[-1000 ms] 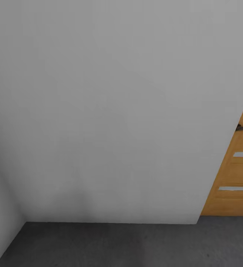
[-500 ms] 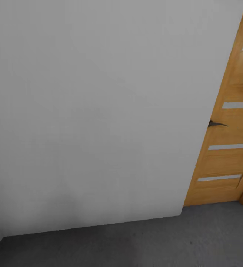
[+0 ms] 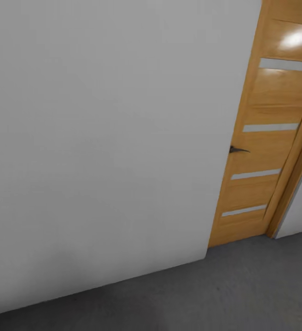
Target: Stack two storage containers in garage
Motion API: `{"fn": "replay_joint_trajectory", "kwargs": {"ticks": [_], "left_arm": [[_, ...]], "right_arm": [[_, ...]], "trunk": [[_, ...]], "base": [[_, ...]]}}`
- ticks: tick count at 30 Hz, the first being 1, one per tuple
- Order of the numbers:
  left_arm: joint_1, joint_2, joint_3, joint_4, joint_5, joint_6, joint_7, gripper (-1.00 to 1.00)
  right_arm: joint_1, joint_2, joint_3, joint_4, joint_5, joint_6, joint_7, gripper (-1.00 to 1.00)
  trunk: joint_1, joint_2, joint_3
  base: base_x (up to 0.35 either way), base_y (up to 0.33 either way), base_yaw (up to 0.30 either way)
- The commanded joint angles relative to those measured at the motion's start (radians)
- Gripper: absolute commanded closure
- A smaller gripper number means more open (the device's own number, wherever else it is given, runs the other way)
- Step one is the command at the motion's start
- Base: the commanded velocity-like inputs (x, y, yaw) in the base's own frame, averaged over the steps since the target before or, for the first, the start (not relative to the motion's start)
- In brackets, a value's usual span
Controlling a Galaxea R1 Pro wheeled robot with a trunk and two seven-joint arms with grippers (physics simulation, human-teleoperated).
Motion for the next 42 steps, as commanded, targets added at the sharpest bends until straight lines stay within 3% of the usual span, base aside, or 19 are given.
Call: {"fn": "replay_joint_trajectory", "kwargs": {"ticks": [1,42], "left_arm": [[0.000,0.000,0.000,0.000,0.001,-0.001,0.000,-1.00],[0.000,-0.002,-0.001,0.000,0.002,-0.001,0.000,-1.00]], "right_arm": [[0.000,0.000,0.001,0.000,0.000,-0.003,0.000,-1.00],[0.000,-0.003,0.000,0.000,-0.001,-0.001,0.000,-1.00]], "trunk": [[0.000,0.000,-0.001],[0.000,0.000,-0.001]], "base": [[0.000,0.000,-0.292],[0.000,0.000,-0.292]]}}
